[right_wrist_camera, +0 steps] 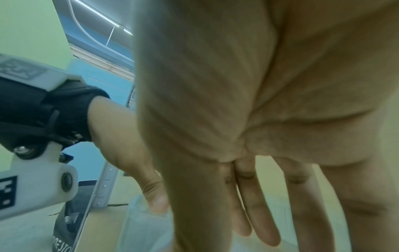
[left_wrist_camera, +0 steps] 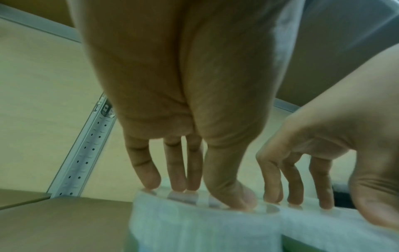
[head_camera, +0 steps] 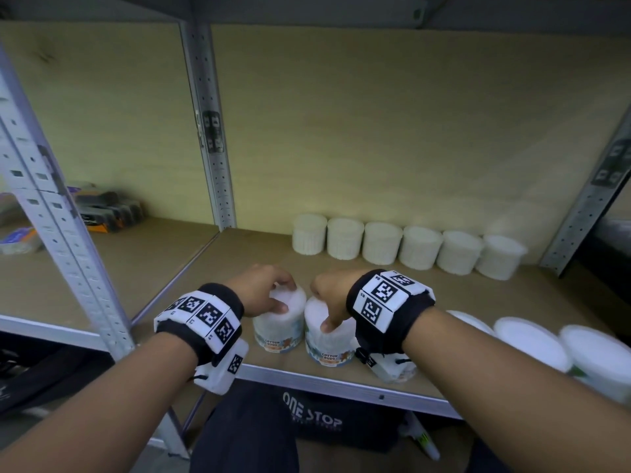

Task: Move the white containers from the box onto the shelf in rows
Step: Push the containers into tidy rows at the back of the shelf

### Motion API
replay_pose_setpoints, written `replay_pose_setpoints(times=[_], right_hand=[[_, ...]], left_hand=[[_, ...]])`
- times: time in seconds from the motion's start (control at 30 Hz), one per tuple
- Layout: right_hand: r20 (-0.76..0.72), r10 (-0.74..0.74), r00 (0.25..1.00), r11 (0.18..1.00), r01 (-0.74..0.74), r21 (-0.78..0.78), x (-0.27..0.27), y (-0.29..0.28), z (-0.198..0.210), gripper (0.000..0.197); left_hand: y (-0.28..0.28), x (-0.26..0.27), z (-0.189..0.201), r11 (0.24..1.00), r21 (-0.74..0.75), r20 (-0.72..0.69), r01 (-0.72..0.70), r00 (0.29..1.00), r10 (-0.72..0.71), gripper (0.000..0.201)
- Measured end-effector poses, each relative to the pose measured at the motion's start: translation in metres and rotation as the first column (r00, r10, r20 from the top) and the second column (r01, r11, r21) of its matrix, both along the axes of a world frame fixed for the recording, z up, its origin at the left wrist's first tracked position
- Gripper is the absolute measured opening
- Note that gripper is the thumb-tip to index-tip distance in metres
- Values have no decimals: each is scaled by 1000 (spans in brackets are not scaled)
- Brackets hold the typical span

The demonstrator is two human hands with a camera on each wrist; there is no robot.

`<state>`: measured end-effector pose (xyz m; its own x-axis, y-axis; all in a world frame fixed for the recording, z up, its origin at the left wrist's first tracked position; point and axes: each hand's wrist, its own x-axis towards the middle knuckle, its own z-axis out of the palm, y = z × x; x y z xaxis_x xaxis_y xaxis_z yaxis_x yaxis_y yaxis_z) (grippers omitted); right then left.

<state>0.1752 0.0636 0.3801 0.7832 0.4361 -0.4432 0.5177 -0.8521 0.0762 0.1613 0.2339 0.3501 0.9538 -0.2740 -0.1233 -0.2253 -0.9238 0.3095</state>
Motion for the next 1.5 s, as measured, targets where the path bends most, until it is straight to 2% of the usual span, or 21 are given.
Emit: replay_pose_setpoints(times=[0.43, 0.6, 0.83, 1.0, 1.17, 1.33, 1.5], right_hand=[[27, -2, 1000, 996, 0, 88, -18, -26, -3, 63], [23, -2, 1000, 982, -3, 188, -19, -35, -4, 66], [36, -103, 994, 924, 82, 374, -7, -69, 12, 58], [63, -218, 974, 875, 166, 454, 15, -111, 22, 47], [121, -341, 932, 829, 238, 507, 36, -167, 32, 40], [131, -474, 870, 792, 357, 496, 64, -232, 37, 39], [148, -551, 821, 793, 459, 401, 97, -292, 35, 42]], left_hand=[[-12, -2, 8, 993, 112, -36, 49, 998, -45, 44], [-17, 2, 14, 985, 166, -72, 45, 997, -34, 46], [-35, 16, 38, 995, 83, -38, 53, 998, -50, 42], [-77, 34, 48, 995, 32, 10, 94, 995, -94, 43], [-130, 59, 59, 992, -26, 122, 122, 986, -118, 44], [-193, 94, 66, 982, -71, 146, 172, 976, -161, 43], [-254, 135, 55, 973, -64, 104, 222, 971, -215, 48]])
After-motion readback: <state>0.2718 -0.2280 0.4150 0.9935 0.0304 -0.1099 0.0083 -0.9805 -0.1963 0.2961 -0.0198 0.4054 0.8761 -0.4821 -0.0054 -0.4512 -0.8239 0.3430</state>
